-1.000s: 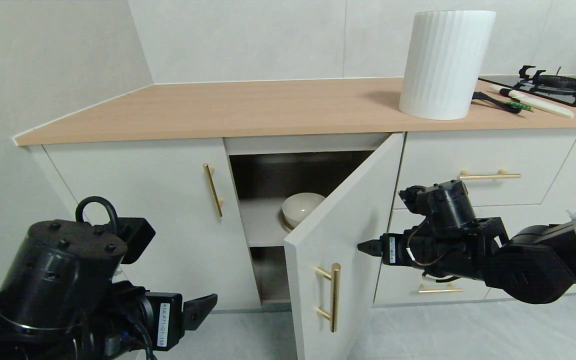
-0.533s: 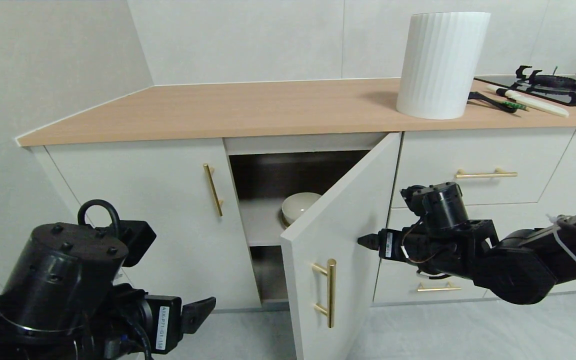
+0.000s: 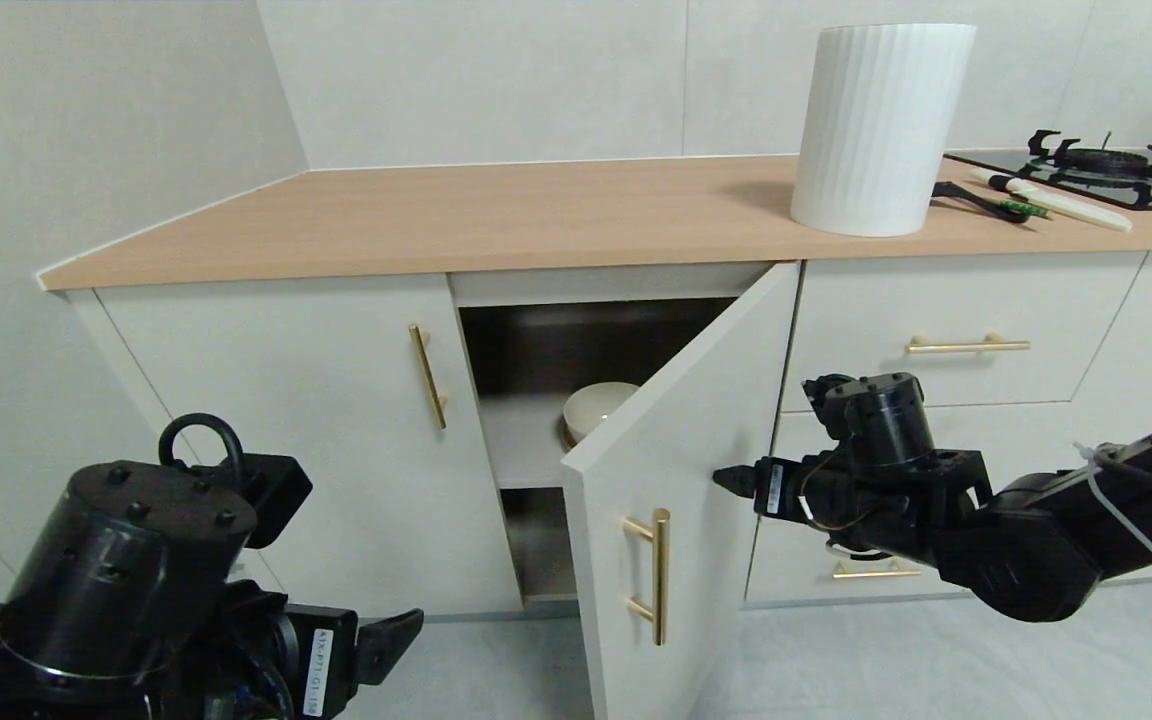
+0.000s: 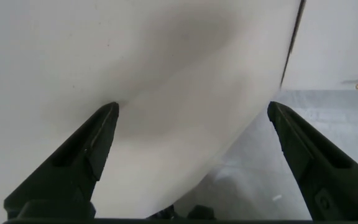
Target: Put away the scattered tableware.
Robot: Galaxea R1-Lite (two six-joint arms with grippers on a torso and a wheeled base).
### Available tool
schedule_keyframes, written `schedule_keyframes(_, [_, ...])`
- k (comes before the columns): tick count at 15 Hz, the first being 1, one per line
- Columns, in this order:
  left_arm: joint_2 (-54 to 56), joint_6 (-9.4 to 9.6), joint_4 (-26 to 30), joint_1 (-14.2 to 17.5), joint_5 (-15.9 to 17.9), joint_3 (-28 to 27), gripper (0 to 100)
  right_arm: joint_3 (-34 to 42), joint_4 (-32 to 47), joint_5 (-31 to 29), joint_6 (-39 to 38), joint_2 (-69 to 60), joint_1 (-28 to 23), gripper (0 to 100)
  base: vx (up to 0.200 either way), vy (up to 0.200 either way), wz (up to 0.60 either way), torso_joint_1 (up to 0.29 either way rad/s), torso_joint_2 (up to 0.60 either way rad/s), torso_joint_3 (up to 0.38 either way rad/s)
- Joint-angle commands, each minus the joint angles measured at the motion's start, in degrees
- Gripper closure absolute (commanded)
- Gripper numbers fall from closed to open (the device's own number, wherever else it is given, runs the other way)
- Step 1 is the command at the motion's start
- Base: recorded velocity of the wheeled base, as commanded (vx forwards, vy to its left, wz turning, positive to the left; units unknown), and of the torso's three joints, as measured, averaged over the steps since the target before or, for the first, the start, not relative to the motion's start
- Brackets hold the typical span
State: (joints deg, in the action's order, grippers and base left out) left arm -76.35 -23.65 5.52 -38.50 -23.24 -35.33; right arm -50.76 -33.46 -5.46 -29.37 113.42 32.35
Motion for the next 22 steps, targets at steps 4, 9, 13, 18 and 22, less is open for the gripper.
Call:
schedule_keyframes(4, [-0.4,-0.08,0.4,0.0,-0.1,0.0,0,4.9,1.2,0.6,3.4,-3.3,-2.8,0,-0.15,0.0,0.0,0.011,0.0,-0.004])
schedule_keyframes(9, [-0.4,0.01,0.5,0.0,-0.1,-0.1,0,5.3,-5.2,1.1,6.0,0.5,-3.3,0,0.0,0.0,0.0,0.0,0.0,0.0])
schedule_keyframes(13, [-0.2,-0.08,0.3,0.0,-0.1,-0.5,0,1.3,-10.7,-0.6,3.7,5.9,-2.8,0,0.0,0.0,0.0,0.0,0.0,0.0])
schedule_keyframes(18, [-0.2,-0.08,0.2,0.0,-0.3,-0.5,0,-7.2,-11.2,-2.1,-6.2,12.4,-1.9,0,0.0,0.0,0.0,0.0,0.0,0.0])
schedule_keyframes(22, [-0.4,-0.08,0.2,0.0,-0.3,-0.5,0,-12.8,-11.2,-3.9,-10.6,16.6,-1.9,0,0.0,0.0,0.0,0.0,0.0,0.0])
